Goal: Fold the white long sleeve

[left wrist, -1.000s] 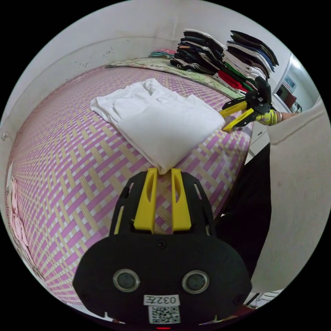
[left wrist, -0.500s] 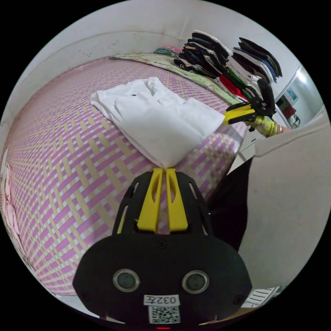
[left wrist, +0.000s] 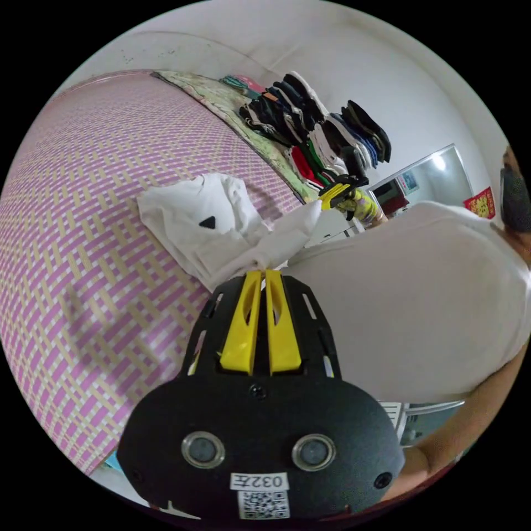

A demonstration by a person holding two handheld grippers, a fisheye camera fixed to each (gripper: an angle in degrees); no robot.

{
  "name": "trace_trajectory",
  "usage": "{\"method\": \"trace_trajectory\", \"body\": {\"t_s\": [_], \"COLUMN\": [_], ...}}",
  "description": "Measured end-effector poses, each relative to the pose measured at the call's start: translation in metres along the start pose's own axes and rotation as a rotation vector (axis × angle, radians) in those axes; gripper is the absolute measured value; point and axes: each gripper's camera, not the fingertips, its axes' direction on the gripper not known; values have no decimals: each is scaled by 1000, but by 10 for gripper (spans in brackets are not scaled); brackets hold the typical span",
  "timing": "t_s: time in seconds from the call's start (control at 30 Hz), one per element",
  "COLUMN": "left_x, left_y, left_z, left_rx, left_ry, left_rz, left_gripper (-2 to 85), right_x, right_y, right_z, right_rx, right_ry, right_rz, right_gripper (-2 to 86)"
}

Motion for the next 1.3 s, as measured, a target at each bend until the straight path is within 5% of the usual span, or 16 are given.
{"method": "trace_trajectory", "body": {"t_s": [0.43,0.87,1.1,1.3], "left_x": [-263,-383,-483,-423], "left_y": [-113,-140,-110,-90], "left_z": [8,7,38,25], "left_rx": [-74,24,283,313], "left_ry": [260,613,435,334], "left_rz": [-308,-340,-670,-453], "left_gripper": [-10,-9,-6,34], "right_x": [265,377,446,396], "right_y": [-53,-53,-48,-33], "right_z": [-27,-30,-1,-25], "right_rx": [139,210,359,473], "right_ry": [-464,-779,-575,-287], "right_rz": [384,458,707,617], "right_gripper": [-9,-9,-1,-3]}}
